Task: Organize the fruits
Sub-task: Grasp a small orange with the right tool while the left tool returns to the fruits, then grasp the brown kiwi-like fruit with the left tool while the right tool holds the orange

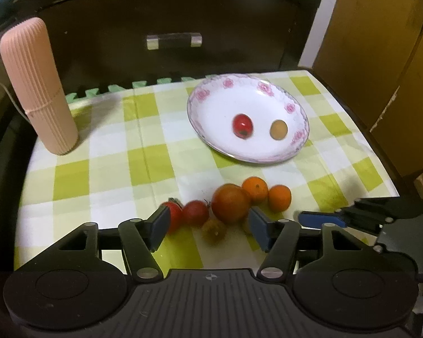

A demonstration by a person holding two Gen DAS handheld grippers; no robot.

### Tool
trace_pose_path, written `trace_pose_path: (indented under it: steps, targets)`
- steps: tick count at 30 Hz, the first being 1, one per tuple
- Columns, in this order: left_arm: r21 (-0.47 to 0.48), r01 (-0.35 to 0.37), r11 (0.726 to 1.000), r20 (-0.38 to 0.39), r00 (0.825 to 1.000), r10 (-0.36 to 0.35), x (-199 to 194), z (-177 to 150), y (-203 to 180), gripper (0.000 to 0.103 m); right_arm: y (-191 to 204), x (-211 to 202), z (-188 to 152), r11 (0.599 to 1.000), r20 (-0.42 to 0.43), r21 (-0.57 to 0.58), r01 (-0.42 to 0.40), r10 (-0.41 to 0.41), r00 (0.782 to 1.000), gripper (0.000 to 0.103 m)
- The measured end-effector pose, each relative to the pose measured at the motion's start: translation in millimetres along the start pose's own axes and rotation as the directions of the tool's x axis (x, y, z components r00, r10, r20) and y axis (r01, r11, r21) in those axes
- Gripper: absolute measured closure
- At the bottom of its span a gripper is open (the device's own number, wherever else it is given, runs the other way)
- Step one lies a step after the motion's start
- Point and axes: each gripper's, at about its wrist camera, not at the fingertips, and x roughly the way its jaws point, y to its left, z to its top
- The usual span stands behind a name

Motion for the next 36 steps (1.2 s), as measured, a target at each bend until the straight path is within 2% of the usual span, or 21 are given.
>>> trace_pose_path:
  steps: [9,12,13,20,31,36]
  targets:
    - [-0.020,0.013,1.000,-0.022,1.000,-0.014,4.5,-1.0,4.2,0.034,4.2,17.4,-0.3,1.000,-0.046,-0.027,-0.004,0.002,0.999,0.063]
    - [-0.017,0.018,1.000,-0.029,0.999,-0.019,7.4,-2.0,3.9,0.034,4.4,18.9,0.6,1.000,-0.043,-0.023,0.008,-0.009,0.999,0.068]
    - [-0.013,0.021,1.000,-0.031,0.999,-0.021,8.7,-2.7,3.4,0.034,4.4,19.1,0.8,1.000,-0.042,-0.025,0.009,-0.010,0.999,0.071]
    - [0.077,0.028,0.997,-0.054,0.998,-0.024,19.2,-14.8,-11.1,0.036,-3.8,12.3,-4.9,1.000,-0.039,-0.008,0.006,-0.006,0.999,0.071]
    - [0.055,0.001,0.998,-0.092,0.996,0.004,50.2,-20.7,-11.4,0.055,-24.4,3.6,-16.7,0.998,-0.030,0.064,0.002,0.000,1.000,0.071]
    - [0.043,-0.007,0.999,-0.081,0.997,0.011,56.1,-17.3,-12.0,0.057,-24.7,4.0,-15.8,0.998,-0.027,0.069,0.004,-0.002,1.000,0.071]
